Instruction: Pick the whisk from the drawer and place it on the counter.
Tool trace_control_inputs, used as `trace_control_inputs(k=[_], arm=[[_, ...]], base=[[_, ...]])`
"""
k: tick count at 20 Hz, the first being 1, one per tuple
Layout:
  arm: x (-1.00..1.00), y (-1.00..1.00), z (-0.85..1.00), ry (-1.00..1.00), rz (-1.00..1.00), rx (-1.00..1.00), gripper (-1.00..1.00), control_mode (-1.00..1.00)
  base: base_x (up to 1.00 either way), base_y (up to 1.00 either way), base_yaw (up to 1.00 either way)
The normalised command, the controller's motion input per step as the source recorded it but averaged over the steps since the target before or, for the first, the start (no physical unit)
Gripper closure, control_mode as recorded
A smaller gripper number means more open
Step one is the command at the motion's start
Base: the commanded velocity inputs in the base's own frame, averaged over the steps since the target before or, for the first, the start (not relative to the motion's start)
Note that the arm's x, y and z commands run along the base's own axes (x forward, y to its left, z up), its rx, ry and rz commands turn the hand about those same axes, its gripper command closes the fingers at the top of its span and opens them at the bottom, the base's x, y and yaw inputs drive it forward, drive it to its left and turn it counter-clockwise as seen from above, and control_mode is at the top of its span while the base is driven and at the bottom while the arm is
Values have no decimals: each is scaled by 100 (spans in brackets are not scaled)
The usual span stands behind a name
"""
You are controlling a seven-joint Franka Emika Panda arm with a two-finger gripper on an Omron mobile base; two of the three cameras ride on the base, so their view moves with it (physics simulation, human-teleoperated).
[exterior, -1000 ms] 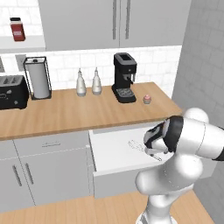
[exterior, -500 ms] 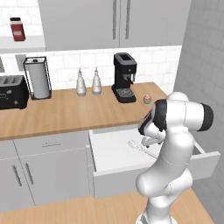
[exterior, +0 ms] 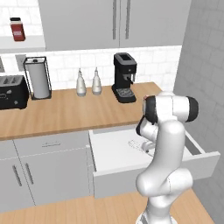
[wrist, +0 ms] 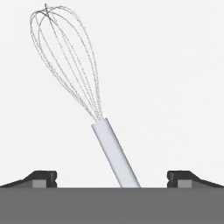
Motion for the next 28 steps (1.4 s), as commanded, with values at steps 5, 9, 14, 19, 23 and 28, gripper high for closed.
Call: trace_control_inputs(k=[5,9,14,19,23,28], arm=[[3,0,-31,0,0,0,-100,-100],[3,0,-26,0,0,0,-100,-100],[6,0,-22,0,0,0,-100,-100],[11,0,-23,0,0,0,-100,-100],[9,0,-12,0,0,0,-100,-100],[1,0,-3,0,0,0,-100,-100]], base=[[0,0,0],[0,0,0],[0,0,0],[0,0,0],[0,0,0],[0,0,0]])
